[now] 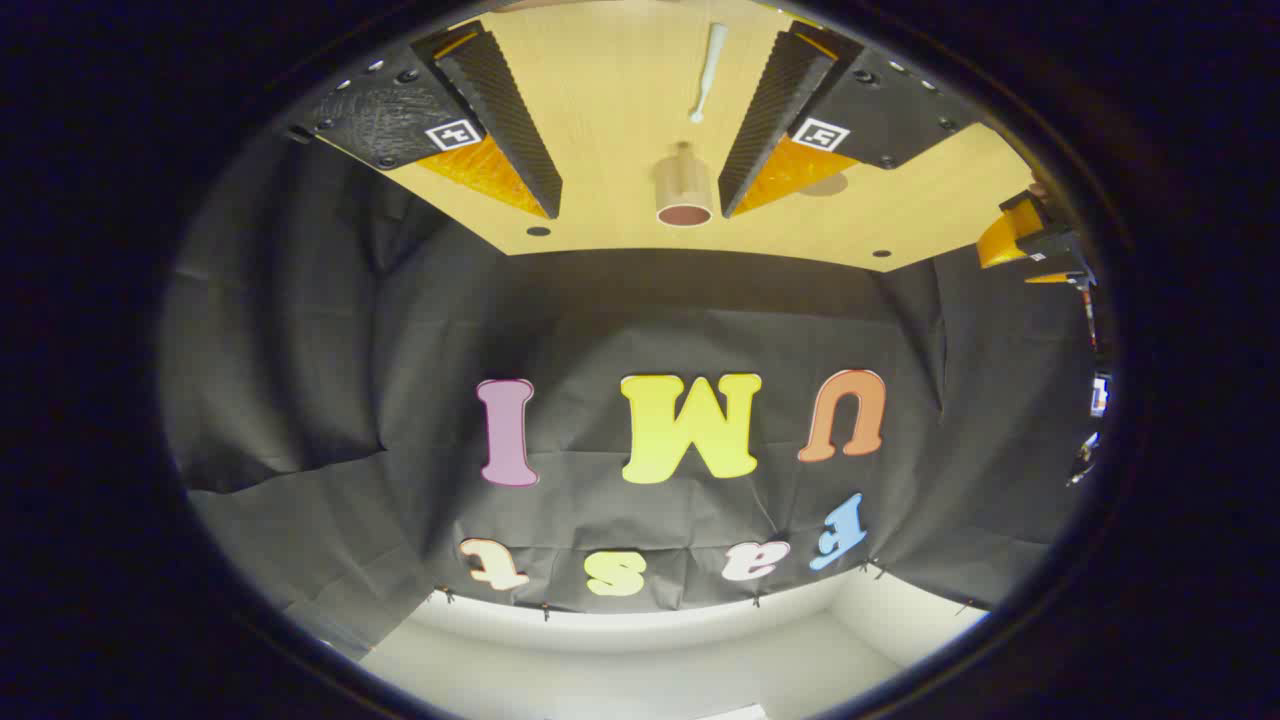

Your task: Put the toothbrush and toothpaste on the desktop into the cup, then pick up the cup and place it on the coaster on the desktop.

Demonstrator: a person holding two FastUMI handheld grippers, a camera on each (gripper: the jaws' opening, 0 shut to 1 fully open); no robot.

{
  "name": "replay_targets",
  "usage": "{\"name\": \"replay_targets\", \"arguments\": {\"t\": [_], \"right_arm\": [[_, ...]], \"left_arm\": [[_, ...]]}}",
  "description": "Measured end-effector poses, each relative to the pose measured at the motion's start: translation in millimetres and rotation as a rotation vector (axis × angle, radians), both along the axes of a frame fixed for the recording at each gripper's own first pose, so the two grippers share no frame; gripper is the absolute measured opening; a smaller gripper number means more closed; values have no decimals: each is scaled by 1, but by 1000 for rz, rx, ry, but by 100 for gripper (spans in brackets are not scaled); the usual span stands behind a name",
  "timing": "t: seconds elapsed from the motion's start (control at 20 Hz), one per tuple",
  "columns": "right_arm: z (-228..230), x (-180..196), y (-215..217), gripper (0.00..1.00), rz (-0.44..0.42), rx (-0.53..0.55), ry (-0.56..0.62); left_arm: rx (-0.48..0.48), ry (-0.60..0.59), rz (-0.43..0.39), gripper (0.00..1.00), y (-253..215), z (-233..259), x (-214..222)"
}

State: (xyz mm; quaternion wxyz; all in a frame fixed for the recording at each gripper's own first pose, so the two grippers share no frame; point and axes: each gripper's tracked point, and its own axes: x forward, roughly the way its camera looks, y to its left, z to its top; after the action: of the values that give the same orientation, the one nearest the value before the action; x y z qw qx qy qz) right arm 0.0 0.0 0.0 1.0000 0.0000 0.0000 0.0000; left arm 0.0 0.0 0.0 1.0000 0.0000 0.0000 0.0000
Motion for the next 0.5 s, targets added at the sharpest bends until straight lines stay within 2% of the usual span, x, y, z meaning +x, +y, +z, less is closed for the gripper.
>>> {"name": "replay_targets", "arguments": {"t": [0.5], "right_arm": [[-2,-4,9,95,-16,-2,-7]], "left_arm": [[-14,-25,-39,99,-9,2,-7]]}}
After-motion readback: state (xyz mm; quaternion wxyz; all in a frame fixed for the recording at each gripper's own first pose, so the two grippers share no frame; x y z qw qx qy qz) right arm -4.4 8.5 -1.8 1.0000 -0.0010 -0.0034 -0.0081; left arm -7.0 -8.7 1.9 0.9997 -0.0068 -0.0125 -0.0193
